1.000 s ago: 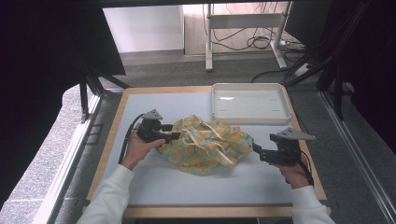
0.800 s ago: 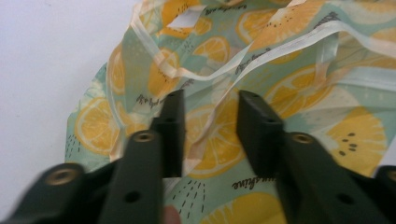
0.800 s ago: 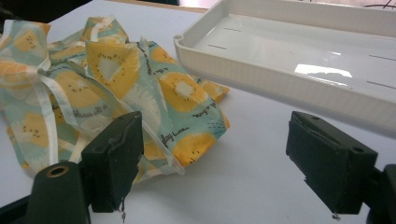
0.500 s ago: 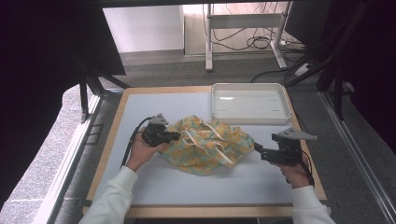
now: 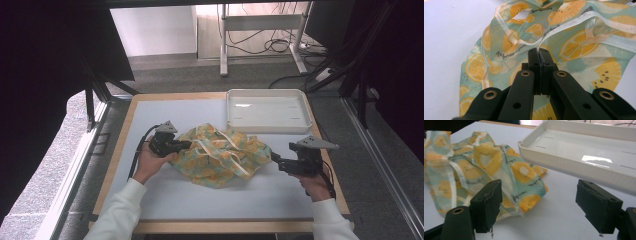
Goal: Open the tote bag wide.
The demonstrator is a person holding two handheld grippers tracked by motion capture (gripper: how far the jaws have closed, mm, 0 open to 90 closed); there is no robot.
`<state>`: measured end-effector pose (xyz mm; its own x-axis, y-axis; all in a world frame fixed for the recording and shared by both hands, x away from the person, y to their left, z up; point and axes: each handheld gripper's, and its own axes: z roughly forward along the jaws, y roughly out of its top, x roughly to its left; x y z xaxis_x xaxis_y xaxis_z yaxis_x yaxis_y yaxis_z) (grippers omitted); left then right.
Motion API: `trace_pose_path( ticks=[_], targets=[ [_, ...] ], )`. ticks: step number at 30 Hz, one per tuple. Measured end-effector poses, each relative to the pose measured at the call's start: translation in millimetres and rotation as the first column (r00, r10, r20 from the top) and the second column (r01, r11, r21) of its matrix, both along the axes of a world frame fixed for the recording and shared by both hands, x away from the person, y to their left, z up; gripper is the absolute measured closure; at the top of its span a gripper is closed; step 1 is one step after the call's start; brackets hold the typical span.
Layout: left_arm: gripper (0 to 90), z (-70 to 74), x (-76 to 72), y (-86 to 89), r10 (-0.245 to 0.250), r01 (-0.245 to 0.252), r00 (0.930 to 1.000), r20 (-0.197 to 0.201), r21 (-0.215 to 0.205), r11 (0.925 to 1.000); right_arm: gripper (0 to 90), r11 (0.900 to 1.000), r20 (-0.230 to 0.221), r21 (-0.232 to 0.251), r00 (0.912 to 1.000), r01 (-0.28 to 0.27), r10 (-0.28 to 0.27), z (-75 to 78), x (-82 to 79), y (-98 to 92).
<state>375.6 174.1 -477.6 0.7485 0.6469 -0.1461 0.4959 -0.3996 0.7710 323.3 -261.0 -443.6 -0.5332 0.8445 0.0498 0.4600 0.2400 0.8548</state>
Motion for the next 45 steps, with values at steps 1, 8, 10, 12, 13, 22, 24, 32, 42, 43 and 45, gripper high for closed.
trace_pose_path(
  ticks=[1,8,10,12,13,22,24,32,42,43,45],
  targets=[
    [90.0,0.5,-0.2,0.5,0.001,-0.001,1.0,-0.001,-0.002,1.0,22.2,1.0,0.003,0.0,0.9999,-0.01,0.01,2.1,-0.4,2.5],
    [90.0,0.8,-0.3,0.4,0.0,0.0,1.0,-0.003,-0.006,1.0,25.5,0.993,0.05,0.005,0.9919,-0.117,0.117,26.3,-2.7,37.4],
    [90.0,0.7,-0.2,0.4,0.0,0.0,1.0,-0.003,-0.005,1.0,27.0,0.988,0.052,0.009,0.9866,-0.155,0.155,30.1,-1.7,48.7],
    [90.0,0.6,0.0,0.4,0.001,-0.001,1.0,-0.002,-0.006,1.0,27.8,0.981,0.045,0.004,0.9804,-0.192,0.192,31.5,-0.7,60.7],
    [90.0,0.6,-0.1,0.3,0.002,-0.002,1.0,-0.002,-0.005,1.0,28.3,0.978,0.043,-0.004,0.9766,-0.211,0.211,31.7,0.1,66.3],
    [90.0,1.4,0.0,1.4,0.007,-0.007,1.0,-0.005,-0.013,0.9999,31.9,0.944,0.015,0.003,0.944,-0.33,0.33,33.2,10.7,109.8],
    [90.0,1.6,0.0,1.8,0.008,-0.008,1.0,-0.005,-0.013,0.9999,32.5,0.935,-0.01,0.009,0.9345,-0.356,0.356,30.9,12.3,119.5],
    [90.0,1.8,0.2,2.0,0.012,-0.012,0.9999,0.003,-0.017,0.9998,33.9,0.915,-0.06,-0.022,0.9144,-0.402,0.4,16.9,18.5,142.5],
    [90.0,2.2,-0.3,2.3,0.013,-0.013,0.9999,-0.006,-0.029,0.9995,41.1,0.914,-0.116,-0.108,0.9185,-0.39,0.378,-5.4,26.8,156.9],
    [90.0,2.2,-0.3,2.3,0.013,-0.013,0.9999,-0.006,-0.029,0.9995,43.9,0.916,-0.12,-0.114,0.9201,-0.386,0.373,-6.4,27.4,157.2],
    [90.0,2.3,-0.6,2.2,0.012,-0.012,0.9999,-0.006,-0.029,0.9995,52.8,0.916,-0.128,-0.113,0.9201,-0.384,0.37,-8.4,28.6,157.5]
  ],
)
